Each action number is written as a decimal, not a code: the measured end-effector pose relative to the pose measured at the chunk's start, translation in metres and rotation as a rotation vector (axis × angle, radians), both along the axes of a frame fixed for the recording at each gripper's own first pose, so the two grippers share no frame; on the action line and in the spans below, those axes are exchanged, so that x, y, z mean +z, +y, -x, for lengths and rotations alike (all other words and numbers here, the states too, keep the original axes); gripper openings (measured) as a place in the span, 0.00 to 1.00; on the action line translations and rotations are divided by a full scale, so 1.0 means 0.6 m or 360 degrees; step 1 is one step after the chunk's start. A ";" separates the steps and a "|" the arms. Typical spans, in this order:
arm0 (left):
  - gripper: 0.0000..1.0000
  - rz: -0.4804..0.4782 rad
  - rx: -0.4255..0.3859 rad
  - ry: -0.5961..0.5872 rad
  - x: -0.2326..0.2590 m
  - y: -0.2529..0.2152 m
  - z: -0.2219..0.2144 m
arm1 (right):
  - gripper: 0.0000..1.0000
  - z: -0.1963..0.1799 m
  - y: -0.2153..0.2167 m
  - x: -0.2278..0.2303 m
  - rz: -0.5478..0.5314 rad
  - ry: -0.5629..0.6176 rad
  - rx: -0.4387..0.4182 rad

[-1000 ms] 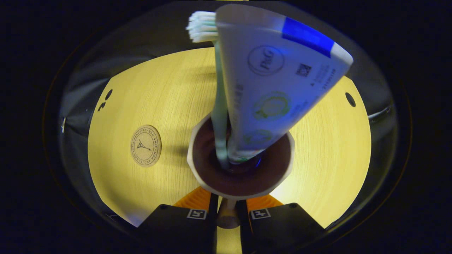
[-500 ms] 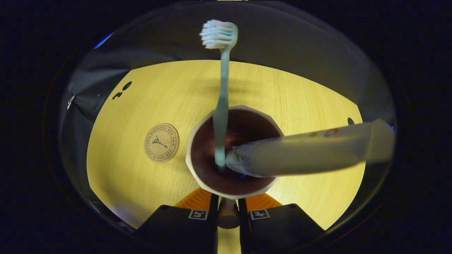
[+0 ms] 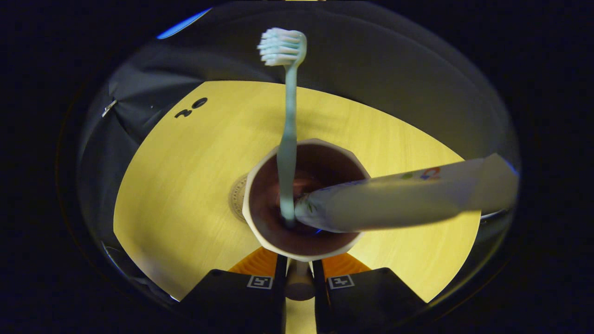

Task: Put the toothbrush and toothpaste on the desktop into the cup, then pick up the cup and place it on the coaster on the desktop.

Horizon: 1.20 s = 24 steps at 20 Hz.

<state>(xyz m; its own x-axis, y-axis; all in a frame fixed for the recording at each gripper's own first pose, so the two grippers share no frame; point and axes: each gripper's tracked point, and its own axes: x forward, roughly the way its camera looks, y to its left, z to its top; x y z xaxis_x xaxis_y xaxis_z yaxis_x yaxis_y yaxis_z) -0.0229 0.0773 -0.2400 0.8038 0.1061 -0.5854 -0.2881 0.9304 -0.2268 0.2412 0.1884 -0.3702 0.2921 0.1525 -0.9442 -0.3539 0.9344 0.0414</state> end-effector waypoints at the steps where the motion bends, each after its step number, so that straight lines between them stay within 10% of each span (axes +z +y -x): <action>1: 0.97 0.0009 0.0011 0.0003 -0.002 0.003 0.004 | 0.28 -0.001 0.019 -0.001 -0.0003 0.0002 0.0024; 13: 0.97 0.0015 0.0075 0.0016 -0.005 0.019 0.032 | 0.23 0.026 0.091 -0.053 0.0082 0.0067 0.0114; 19: 0.97 -0.0012 0.0052 0.0033 -0.003 0.010 0.042 | 0.44 0.019 0.092 -0.020 0.0040 -0.0039 0.0139; 22: 0.97 -0.0023 0.0020 0.0004 0.016 -0.004 0.042 | 1.00 0.015 0.094 0.038 -0.0044 -0.0180 0.0123; 24: 0.97 -0.0040 -0.0005 -0.0022 0.032 -0.011 0.037 | 0.98 0.020 0.081 0.080 -0.0082 -0.0288 0.0106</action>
